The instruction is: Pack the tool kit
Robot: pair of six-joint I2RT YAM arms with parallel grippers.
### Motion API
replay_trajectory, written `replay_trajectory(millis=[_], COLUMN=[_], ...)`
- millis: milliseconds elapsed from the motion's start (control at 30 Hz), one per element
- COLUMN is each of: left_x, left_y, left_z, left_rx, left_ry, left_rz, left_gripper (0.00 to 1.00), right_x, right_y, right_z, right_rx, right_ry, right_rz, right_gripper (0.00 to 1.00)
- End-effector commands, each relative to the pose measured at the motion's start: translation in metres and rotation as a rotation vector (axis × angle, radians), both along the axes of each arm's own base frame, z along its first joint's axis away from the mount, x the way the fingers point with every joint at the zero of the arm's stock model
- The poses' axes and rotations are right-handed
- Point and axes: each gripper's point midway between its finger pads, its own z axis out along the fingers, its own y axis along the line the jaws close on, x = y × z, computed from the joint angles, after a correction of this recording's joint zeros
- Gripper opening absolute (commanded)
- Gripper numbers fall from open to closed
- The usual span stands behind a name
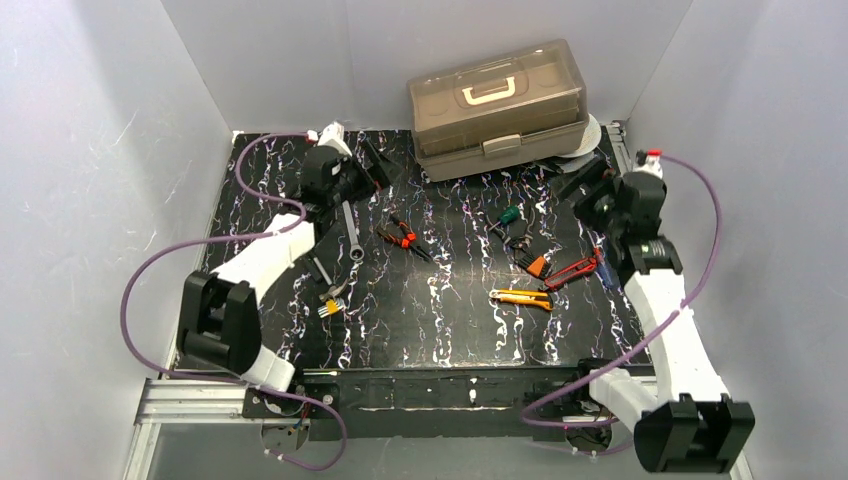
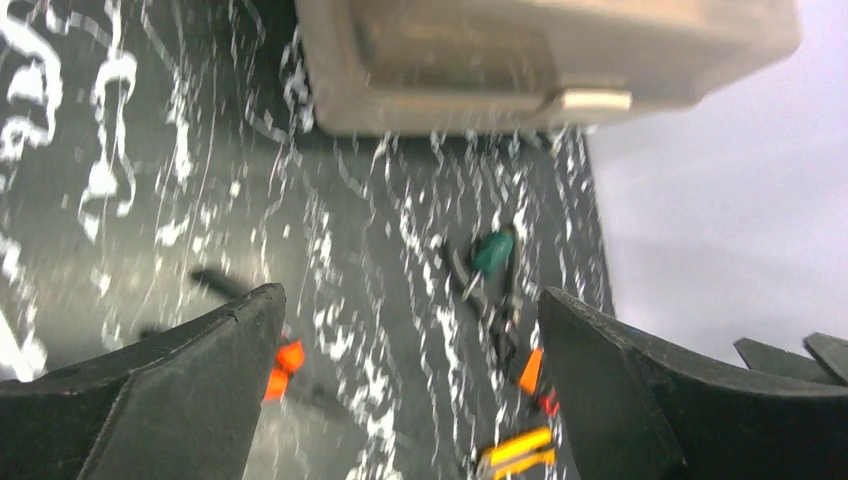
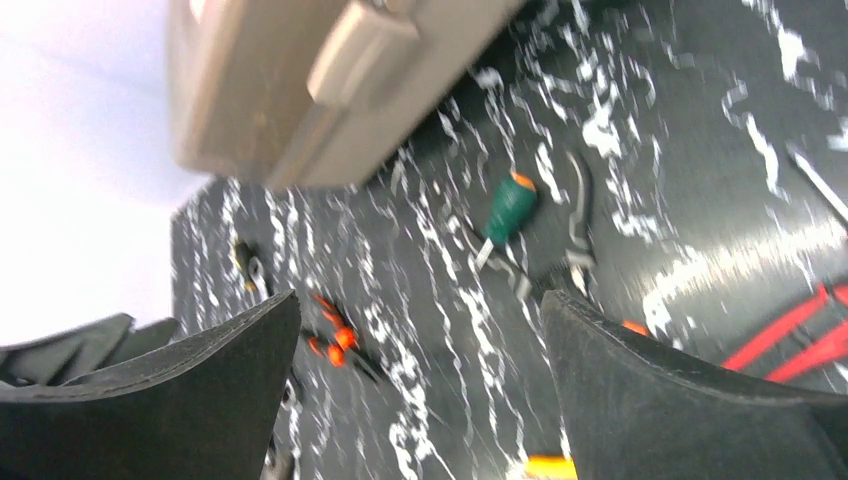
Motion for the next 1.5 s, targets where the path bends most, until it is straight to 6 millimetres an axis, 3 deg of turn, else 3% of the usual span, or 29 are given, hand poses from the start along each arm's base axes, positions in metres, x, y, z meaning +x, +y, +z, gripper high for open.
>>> replay_trajectory(millis=[0, 200, 267, 333, 500, 700, 900, 967, 1100, 1233, 1300, 1400, 1433, 1467], left_x=[0.058, 0.111, 0.122, 0.134, 0.165, 0.199, 0.226, 0.23, 0.234, 0.225, 0.218, 0.199, 0.187, 0.175], left_y=[-0.011, -0.036, -0.047, -0.056, -0.076, -0.08, -0.087, -0.089, -0.087, -0.094, -0.097, -0.095, -0.092, -0.088], left_z=[0.034, 0.046, 0.043, 0.044, 0.04, 0.033, 0.023, 0.024, 0.021, 0.027, 0.029, 0.025, 0.042, 0.047], left_rx=[-0.08, -0.139, -0.153, -0.164, -0.154, -0.159, -0.187, -0.201, -0.185, -0.216, -0.232, -0.245, -0.261, -0.275], left_ry=[-0.129, -0.195, -0.199, -0.233, -0.306, -0.323, -0.317, -0.344, -0.349, -0.372, -0.379, -0.365, -0.394, -0.401], left_rz=[0.081, 0.047, 0.01, -0.021, -0.103, -0.109, -0.12, -0.123, -0.113, -0.172, -0.203, -0.228, -0.226, -0.211], left_gripper=[0.98, 0.98, 0.98, 0.98, 0.98, 0.98, 0.98, 0.96, 0.94, 0.86, 0.78, 0.71, 0.71, 0.71], right_x=[0.056, 0.12, 0.145, 0.164, 0.204, 0.252, 0.294, 0.306, 0.31, 0.293, 0.279, 0.259, 0.252, 0.245], right_y=[-0.016, -0.036, -0.037, -0.05, -0.059, -0.043, -0.059, -0.061, -0.04, -0.015, 0.002, 0.03, 0.039, 0.054], right_z=[0.08, 0.117, 0.113, 0.117, 0.124, 0.12, 0.098, 0.082, 0.063, 0.042, 0.043, 0.047, 0.049, 0.051], right_rx=[0.017, -0.171, -0.21, -0.208, -0.204, -0.15, -0.215, -0.228, -0.158, -0.138, -0.168, -0.171, -0.166, -0.16], right_ry=[-0.197, -0.212, -0.156, -0.149, -0.211, -0.238, -0.271, -0.258, -0.234, -0.162, -0.17, -0.182, -0.18, -0.179], right_rz=[-0.124, -0.146, -0.096, -0.06, 0.038, 0.228, 0.178, 0.188, 0.305, 0.361, 0.383, 0.439, 0.46, 0.492], right_gripper=[0.97, 0.97, 0.98, 0.98, 0.98, 0.94, 0.94, 0.94, 0.9, 0.85, 0.85, 0.86, 0.86, 0.86])
